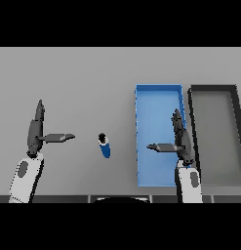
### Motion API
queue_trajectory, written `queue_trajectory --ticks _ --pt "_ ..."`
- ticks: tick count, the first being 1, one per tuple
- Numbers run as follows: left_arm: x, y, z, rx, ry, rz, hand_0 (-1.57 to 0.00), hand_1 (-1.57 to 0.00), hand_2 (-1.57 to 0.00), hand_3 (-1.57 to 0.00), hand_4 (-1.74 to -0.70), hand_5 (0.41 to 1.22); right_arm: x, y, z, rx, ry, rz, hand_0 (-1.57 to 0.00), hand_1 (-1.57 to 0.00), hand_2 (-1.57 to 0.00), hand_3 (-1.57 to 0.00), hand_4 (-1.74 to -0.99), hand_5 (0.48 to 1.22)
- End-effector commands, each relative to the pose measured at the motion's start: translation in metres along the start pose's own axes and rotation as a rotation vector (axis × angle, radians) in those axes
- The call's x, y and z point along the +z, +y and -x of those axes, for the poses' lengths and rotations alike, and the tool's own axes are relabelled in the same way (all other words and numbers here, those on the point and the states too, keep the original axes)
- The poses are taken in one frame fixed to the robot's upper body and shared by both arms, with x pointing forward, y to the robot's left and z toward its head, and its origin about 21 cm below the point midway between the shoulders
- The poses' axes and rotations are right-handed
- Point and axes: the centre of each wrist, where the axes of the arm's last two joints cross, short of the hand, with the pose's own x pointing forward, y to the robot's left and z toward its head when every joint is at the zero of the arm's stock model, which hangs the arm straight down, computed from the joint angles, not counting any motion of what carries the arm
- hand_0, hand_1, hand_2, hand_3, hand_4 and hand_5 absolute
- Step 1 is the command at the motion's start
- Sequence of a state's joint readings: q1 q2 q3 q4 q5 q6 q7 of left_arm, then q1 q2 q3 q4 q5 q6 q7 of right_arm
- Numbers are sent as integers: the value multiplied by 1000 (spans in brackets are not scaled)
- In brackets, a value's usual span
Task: Pick up the blue pipe and place it into the blue bin.
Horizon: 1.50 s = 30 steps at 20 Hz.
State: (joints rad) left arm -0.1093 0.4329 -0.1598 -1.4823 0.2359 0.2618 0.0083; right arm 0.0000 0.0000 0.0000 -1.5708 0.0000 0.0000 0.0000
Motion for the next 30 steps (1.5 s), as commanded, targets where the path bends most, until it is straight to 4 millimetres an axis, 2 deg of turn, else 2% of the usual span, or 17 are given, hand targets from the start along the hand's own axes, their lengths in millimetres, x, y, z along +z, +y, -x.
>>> queue_trajectory --ticks 1,6,7,9,13,17,19,24,28,30 --pt "0 0 0 1 -5 0 1 1 1 1 -966 593 0 0 0 0 -1 1 1 1 1 1 -1205 629" --pt "3 0 -2 -6 -14 0 1 1 1 1 -966 593 1 -6 -1 -2 -5 5 1 1 1 1 -1205 629" --pt "11 12 6 -79 -46 110 1 1 1 1 -966 593 11 -17 -6 139 -96 -32 1 1 1 1 -1205 629" --pt "17 34 13 -152 -55 221 1 1 1 1 -960 590 24 -25 -8 269 -136 -69 1 1 1 1 -1197 627" --pt "16 38 12 -158 -75 300 1 1 1 1 -960 594 29 -20 -14 304 -135 -100 1 1 1 1 -1206 625" --pt "29 40 9 -143 -97 434 1 1 1 1 -989 573 29 -20 -16 327 -117 -105 1 1 1 1 -1181 619" --pt "35 35 2 -169 -90 517 1 1 1 1 -1026 549 27 -23 -16 320 -134 -105 1 1 1 1 -1179 616" --pt "53 -6 2 -167 -46 702 1 1 1 1 -1126 485 30 -22 -13 318 -114 -110 1 1 1 1 -1174 618" --pt "58 -36 7 -179 -24 773 1 1 1 1 -1139 450 30 -22 -20 305 -127 -109 1 1 1 1 -1197 615" --pt "57 -52 10 -168 -22 792 1 1 1 1 -1146 451 32 -20 -16 305 -122 -118 1 1 1 1 -1213 625"
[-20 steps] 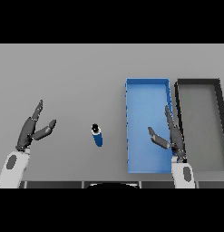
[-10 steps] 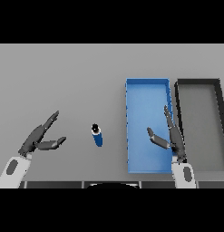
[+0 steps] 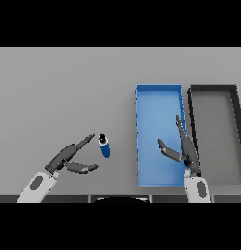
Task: Pick up the blue pipe and place it into the blue bin.
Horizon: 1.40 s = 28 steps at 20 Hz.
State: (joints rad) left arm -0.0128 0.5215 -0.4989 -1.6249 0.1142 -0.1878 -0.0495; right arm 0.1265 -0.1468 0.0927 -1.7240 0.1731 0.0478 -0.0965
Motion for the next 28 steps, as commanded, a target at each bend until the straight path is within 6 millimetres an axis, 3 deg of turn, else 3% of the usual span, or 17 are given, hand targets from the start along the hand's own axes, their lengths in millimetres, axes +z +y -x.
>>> queue_trajectory --ticks 1,9,12,14,17,19,20,21,23,26,28 --pt "-5 -3 1 6 -9 6 1 1 1 1 -1147 452 -3 0 0 2 3 7 1 1 1 1 -1218 627" --pt "-53 -28 4 35 -65 13 1 1 1 1 -1120 456 1 -4 -1 3 6 22 1 1 1 1 -1211 634" --pt "-60 -35 10 -11 -28 -1 1 1 1 1 -1062 425 3 -2 2 -5 4 22 1 1 1 1 -1222 642" --pt "-68 -41 9 11 -47 14 1 1 1 1 -1062 420 2 -11 3 17 13 32 1 1 1 1 -1214 645" --pt "-79 -48 10 47 -70 20 1 1 1 1 -1107 463 8 -7 4 19 -3 23 1 1 1 1 -1207 650" --pt "-84 -51 8 102 -101 10 1 -41 -151 -121 -1186 550 4 -6 2 20 1 21 1 1 1 1 -1213 655" --pt "-86 -55 8 136 -117 7 -10 -156 -308 -276 -1243 613 7 -9 2 14 -1 23 1 1 1 1 -1217 655" --pt "-88 -57 7 170 -128 2 -125 -319 -485 -535 -1281 735 8 -9 3 15 0 21 1 1 1 1 -1220 656" --pt "-87 -60 6 196 -136 -8 -602 -752 -865 -908 -1439 910 8 -7 5 12 2 25 1 1 1 1 -1219 657" --pt "-87 -66 5 191 -163 6 -1075 -1151 -1210 -1194 -1580 1062 3 -4 5 4 11 24 1 1 1 1 -1233 660" --pt "-84 -70 2 169 -169 11 -1253 -1302 -1340 -1330 -1530 1119 3 -3 5 -1 14 11 1 1 1 1 -1224 651"
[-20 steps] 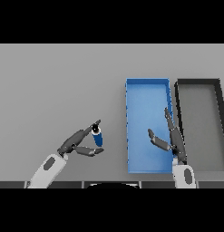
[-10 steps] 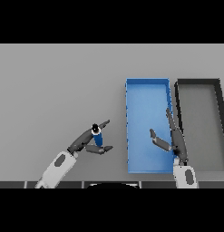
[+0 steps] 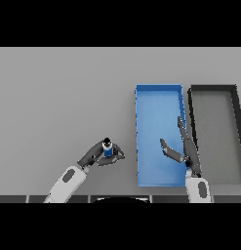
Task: Pick up the blue pipe and place it into the blue bin.
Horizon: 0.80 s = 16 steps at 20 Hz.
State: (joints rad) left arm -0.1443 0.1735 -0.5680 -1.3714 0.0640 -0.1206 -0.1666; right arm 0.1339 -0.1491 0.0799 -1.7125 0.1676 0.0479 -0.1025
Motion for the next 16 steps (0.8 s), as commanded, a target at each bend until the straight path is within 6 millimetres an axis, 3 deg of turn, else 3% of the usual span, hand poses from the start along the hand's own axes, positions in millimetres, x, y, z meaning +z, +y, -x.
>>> queue_trajectory --ticks 1,4,7,16 --pt "-1 -1 -1 -12 -5 -5 -1317 -1356 -1386 -1378 -1513 1139 -2 3 0 -2 -3 -2 1 1 1 1 -1222 646" --pt "-8 -5 -7 -18 -64 -26 -1441 -1461 -1476 -1472 -1484 1179 -2 -1 -1 -8 4 5 1 1 1 1 -1217 631" --pt "-12 -4 -25 -18 -158 -29 -1504 -1515 -1522 -1520 -1471 1200 -3 -2 -1 -21 -12 0 1 1 1 1 -1229 633" --pt "-30 -6 -86 -41 -268 55 -1562 -1563 -1564 -1564 -1467 1218 -2 -3 -2 32 7 5 1 1 1 1 -1161 644"
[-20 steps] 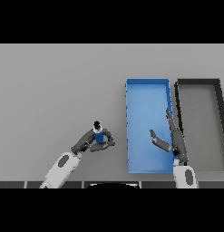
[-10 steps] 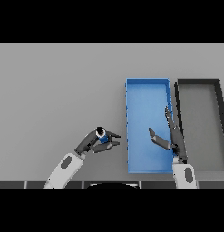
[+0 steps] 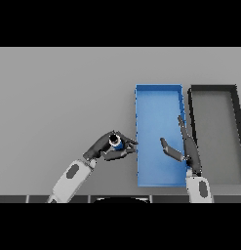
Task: Pick up the blue pipe and place it into the blue bin.
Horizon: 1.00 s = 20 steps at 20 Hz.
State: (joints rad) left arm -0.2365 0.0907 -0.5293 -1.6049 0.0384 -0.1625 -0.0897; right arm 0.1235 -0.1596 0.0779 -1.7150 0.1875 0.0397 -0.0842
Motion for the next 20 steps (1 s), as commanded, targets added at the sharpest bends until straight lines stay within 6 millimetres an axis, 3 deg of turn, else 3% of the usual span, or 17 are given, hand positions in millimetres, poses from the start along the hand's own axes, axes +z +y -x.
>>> queue_trajectory --ticks 1,3,7,9,12,15,17,20 --pt "0 -2 1 -6 25 8 -1564 -1565 -1566 -1566 -1466 1219 1 -2 -2 -1 -21 6 1 1 1 1 -1158 643" --pt "1 -4 -2 -4 37 10 -1566 -1567 -1568 -1568 -1467 1220 2 -4 1 3 -15 7 1 1 1 1 -1151 643" --pt "4 -3 3 -1 43 7 -1569 -1569 -1570 -1570 -1466 1220 27 5 -1 34 -17 87 1 1 1 1 -1138 643" --pt "1 -4 4 -9 47 16 -1570 -1570 -1570 -1570 -1466 1220 39 11 -5 55 7 143 1 1 1 1 -1188 643" --pt "0 -5 2 -1 34 21 -1570 -1570 -1571 -1571 -1467 1220 47 11 -17 65 -24 182 1 1 -20 1 -1187 642" --pt "3 -4 2 -2 30 33 -1571 -1571 -1571 -1571 -1467 1221 48 6 -35 -149 -132 44 1 -22 -89 -1 -1202 624" --pt "1 -5 2 1 42 34 -1571 -1571 -1571 -1571 -1467 1221 43 -10 -58 -191 -163 -79 1 -29 -120 -1 -1215 607" --pt "2 -5 -1 -4 34 35 -1571 -1571 -1571 -1571 -1467 1221 22 -15 -86 -202 -146 -256 1 -14 -111 0 -1237 577"
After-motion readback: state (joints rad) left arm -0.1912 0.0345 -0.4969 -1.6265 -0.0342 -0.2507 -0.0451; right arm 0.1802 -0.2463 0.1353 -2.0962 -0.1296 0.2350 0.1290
